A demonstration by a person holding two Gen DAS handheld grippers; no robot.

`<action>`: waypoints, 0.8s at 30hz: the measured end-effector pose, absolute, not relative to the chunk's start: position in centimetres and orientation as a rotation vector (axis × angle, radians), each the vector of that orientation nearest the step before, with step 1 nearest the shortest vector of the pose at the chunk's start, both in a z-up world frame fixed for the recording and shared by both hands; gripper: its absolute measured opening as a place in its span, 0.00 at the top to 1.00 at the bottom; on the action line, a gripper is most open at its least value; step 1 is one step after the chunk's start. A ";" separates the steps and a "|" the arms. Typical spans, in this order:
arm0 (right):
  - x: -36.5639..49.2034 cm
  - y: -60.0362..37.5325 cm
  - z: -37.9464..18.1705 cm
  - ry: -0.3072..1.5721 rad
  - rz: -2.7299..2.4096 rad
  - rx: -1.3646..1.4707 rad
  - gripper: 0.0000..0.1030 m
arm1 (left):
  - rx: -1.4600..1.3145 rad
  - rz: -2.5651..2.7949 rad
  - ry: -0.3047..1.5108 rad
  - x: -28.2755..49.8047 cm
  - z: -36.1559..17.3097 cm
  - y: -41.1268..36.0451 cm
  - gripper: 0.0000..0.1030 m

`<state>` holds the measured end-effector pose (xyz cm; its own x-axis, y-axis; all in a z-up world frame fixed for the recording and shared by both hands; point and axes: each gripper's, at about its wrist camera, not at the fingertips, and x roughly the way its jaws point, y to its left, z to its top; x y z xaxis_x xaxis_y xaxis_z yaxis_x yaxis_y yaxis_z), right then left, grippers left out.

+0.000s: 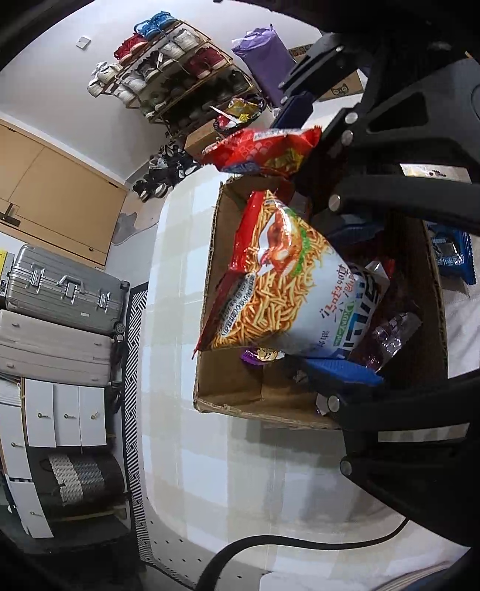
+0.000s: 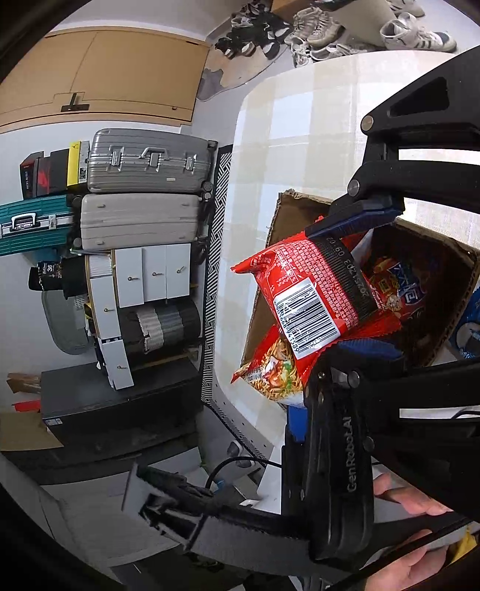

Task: Organize snacks
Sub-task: 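Lower noodle bag with left tool while right tool lowers red biscuit pack over box, then open both tools to drop the noodle bag and red biscuit pack in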

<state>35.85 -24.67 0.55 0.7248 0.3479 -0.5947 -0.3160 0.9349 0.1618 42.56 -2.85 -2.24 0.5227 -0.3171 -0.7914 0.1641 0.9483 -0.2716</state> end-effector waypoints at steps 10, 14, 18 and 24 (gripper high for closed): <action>35.6 -26.0 0.1 0.675 0.357 0.066 0.52 | -0.196 -0.287 0.991 41.4 -1.8 -2.0 0.23; 35.5 -26.2 0.2 0.672 0.361 0.078 0.52 | -0.227 -0.302 0.970 40.8 -0.9 -1.3 0.20; 35.4 -25.4 0.4 0.677 0.376 0.043 0.52 | -0.262 -0.303 0.952 39.6 0.2 -0.3 0.18; 36.4 -23.2 -0.4 0.738 0.403 0.005 0.52 | -0.241 -0.287 0.933 38.4 1.0 0.2 0.16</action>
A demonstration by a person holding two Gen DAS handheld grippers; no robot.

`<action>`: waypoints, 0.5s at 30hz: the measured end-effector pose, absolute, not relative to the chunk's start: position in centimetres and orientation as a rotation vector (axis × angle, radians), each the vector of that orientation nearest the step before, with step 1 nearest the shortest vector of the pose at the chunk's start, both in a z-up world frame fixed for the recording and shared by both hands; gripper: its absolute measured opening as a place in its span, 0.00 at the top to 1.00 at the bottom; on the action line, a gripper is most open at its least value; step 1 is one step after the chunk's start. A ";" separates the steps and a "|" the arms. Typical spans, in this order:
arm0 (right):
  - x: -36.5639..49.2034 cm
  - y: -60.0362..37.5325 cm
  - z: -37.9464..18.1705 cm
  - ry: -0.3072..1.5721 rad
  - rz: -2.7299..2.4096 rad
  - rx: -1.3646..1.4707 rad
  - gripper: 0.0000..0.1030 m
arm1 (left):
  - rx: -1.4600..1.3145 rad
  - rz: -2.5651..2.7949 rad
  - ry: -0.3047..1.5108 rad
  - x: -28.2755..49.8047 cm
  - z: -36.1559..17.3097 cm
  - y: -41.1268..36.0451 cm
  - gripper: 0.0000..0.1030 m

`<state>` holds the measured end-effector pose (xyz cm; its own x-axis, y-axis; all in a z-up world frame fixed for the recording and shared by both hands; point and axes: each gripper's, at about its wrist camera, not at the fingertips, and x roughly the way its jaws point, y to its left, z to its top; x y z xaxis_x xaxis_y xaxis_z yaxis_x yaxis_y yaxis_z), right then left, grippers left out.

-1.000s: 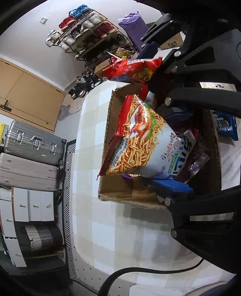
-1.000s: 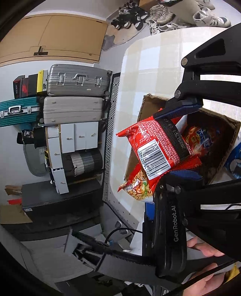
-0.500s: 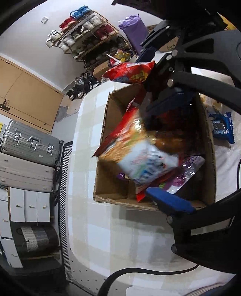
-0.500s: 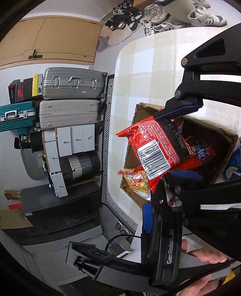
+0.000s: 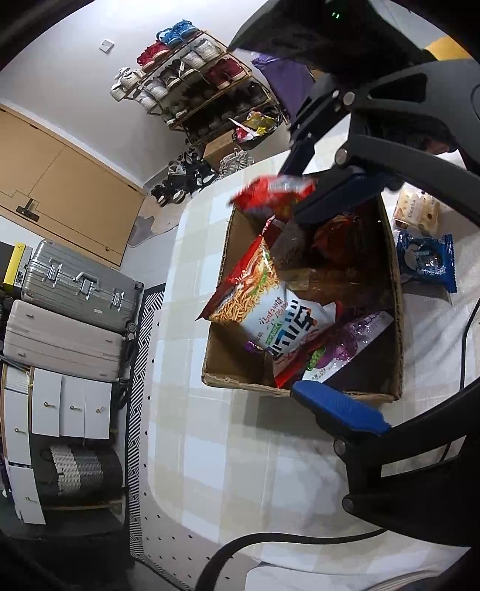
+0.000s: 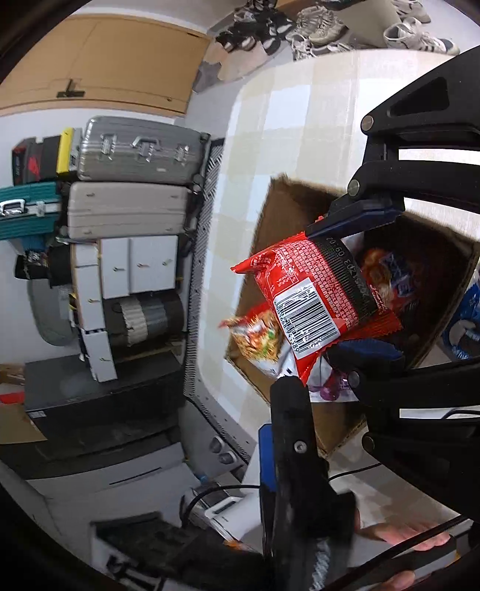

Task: Organize snacks
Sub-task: 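Open both tools to drop the noodle bag and red biscuit pack in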

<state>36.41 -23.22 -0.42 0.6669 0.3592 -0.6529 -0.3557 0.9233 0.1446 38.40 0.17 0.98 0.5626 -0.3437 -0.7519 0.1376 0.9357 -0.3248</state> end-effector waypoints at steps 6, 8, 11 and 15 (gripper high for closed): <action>37.7 -22.6 -1.9 0.809 0.426 0.038 0.52 | -0.245 -0.259 0.951 38.5 0.5 0.7 0.16; 37.9 -22.4 -2.1 0.818 0.420 0.021 0.52 | -0.248 -0.253 0.957 38.8 0.1 0.9 0.16; 38.3 -22.1 -2.6 0.851 0.417 0.006 0.52 | -0.250 -0.244 0.964 39.0 -0.3 1.0 0.16; 38.4 -21.6 -3.0 0.864 0.419 -0.014 0.52 | -0.266 -0.237 0.972 39.2 -0.8 1.3 0.16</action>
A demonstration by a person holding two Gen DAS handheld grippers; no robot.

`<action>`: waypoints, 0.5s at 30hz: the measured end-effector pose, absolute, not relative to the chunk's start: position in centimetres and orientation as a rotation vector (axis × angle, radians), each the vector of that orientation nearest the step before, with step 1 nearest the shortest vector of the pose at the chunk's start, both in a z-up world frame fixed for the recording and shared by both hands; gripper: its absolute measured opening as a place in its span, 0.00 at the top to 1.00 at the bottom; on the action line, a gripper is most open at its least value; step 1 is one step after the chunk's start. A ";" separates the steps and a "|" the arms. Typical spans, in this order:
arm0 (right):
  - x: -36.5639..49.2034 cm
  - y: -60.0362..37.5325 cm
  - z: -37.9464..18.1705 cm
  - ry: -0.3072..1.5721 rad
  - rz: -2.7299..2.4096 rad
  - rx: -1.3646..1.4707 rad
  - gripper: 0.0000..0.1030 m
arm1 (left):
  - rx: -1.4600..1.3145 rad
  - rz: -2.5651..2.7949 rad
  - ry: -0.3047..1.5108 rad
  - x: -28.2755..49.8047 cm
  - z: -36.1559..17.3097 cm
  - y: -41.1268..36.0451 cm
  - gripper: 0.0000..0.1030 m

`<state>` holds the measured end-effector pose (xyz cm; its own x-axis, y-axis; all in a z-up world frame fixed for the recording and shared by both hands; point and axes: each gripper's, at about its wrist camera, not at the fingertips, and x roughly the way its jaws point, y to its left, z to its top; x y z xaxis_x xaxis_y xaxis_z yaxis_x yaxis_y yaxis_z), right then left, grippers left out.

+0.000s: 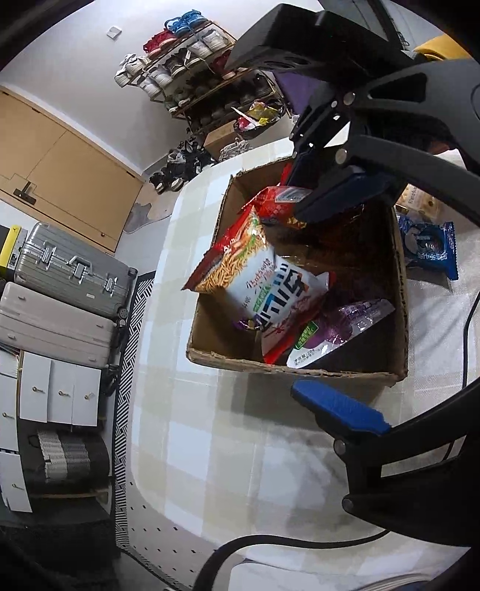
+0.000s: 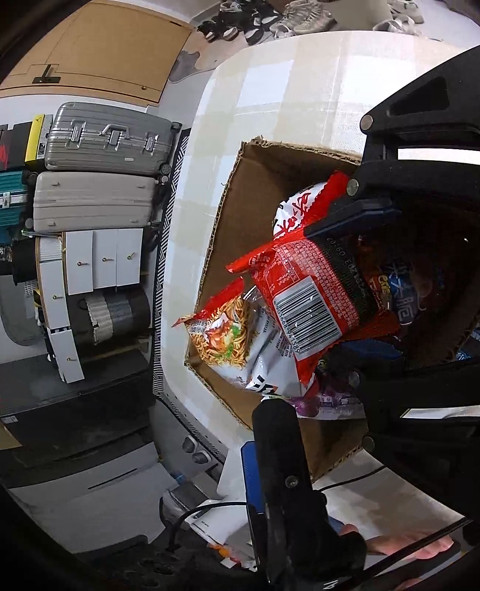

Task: Organize snacks
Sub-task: 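Open both tools to drop the noodle bag and red biscuit pack in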

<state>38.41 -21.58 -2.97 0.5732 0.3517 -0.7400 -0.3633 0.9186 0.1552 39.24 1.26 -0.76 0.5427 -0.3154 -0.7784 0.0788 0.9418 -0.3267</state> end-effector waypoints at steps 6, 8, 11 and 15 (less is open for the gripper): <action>38.5 -20.8 -3.1 0.896 0.421 -0.068 0.52 | -0.276 -0.221 0.977 39.3 -0.9 1.5 0.16; 38.4 -20.7 -3.1 0.900 0.430 -0.088 0.52 | -0.286 -0.224 0.977 39.1 -0.9 1.7 0.16; 38.0 -20.8 -2.7 0.883 0.415 -0.091 0.47 | -0.287 -0.230 0.976 38.9 -0.6 1.6 0.16; 36.9 -21.2 -2.0 0.835 0.388 -0.096 0.23 | -0.281 -0.240 0.969 38.5 0.0 1.4 0.16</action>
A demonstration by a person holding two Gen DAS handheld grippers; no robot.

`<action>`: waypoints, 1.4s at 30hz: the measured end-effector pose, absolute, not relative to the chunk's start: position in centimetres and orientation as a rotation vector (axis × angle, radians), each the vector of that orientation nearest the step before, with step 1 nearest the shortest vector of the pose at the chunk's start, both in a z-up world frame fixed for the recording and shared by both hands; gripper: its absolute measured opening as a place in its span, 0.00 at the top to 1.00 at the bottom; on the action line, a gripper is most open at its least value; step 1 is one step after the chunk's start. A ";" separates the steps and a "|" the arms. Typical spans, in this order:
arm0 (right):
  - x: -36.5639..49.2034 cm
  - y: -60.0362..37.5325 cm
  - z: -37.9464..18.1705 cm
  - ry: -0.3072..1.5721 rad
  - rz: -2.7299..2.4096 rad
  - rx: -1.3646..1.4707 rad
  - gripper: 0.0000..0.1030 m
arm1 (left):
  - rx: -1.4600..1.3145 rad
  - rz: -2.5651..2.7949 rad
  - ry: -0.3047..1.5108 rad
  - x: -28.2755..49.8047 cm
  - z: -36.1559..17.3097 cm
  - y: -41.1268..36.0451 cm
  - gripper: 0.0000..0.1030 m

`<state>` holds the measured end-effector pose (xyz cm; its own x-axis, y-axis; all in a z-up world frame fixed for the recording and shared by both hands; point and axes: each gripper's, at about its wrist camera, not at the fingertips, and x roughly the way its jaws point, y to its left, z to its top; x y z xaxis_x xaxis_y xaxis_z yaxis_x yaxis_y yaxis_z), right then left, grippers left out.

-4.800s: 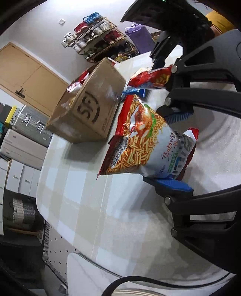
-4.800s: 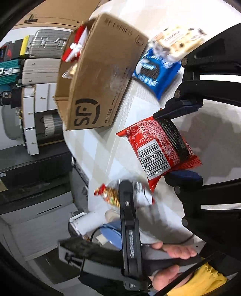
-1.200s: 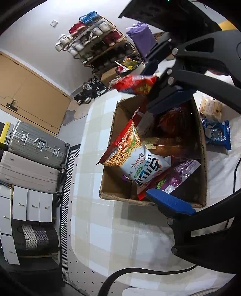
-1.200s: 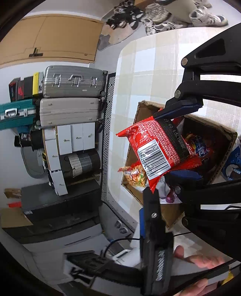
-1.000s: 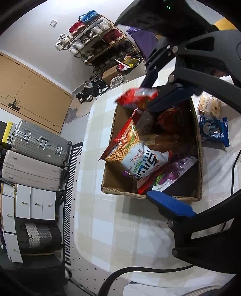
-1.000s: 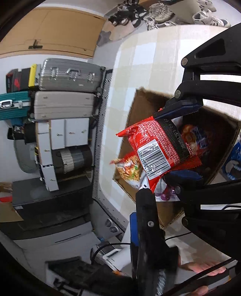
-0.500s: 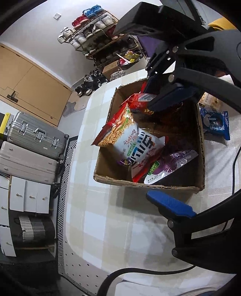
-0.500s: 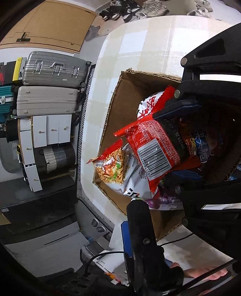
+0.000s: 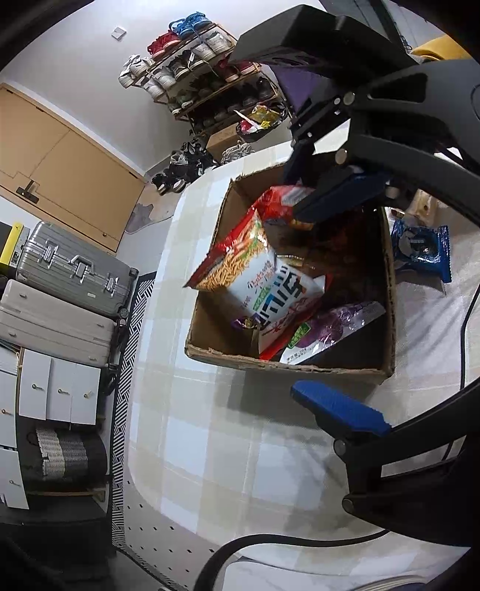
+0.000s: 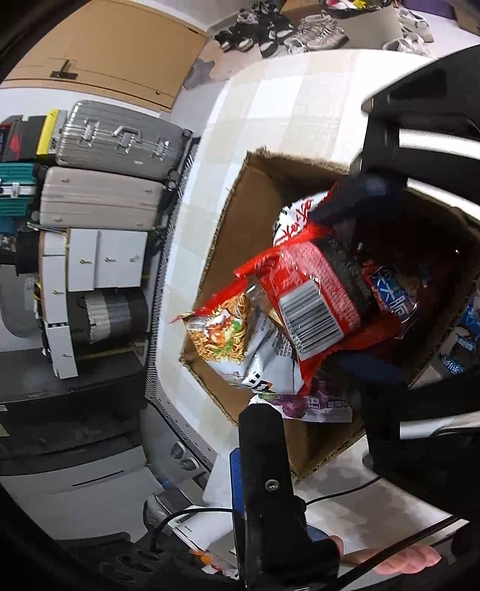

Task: Organize snacks
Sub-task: 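Open both tools to drop the noodle bag and red biscuit pack in, then move both open tools back toward the blue pack and cracker pack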

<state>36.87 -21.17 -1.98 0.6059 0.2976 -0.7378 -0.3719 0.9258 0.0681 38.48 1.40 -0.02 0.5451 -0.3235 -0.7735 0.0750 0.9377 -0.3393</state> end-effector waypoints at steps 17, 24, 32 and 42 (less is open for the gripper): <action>29.7 -22.2 3.3 0.570 0.329 -0.094 0.07 | -0.219 -0.227 0.830 32.2 4.8 0.3 0.01; 25.1 -23.4 5.4 0.500 0.303 -0.042 0.02 | -0.200 -0.221 0.761 27.4 7.2 0.2 0.01; 18.8 -25.3 7.6 0.448 0.281 0.040 0.02 | -0.179 -0.211 0.672 19.7 10.5 0.2 0.01; 9.6 -27.3 8.0 0.385 0.273 0.090 0.02 | -0.130 -0.184 0.560 8.3 12.4 -0.3 0.01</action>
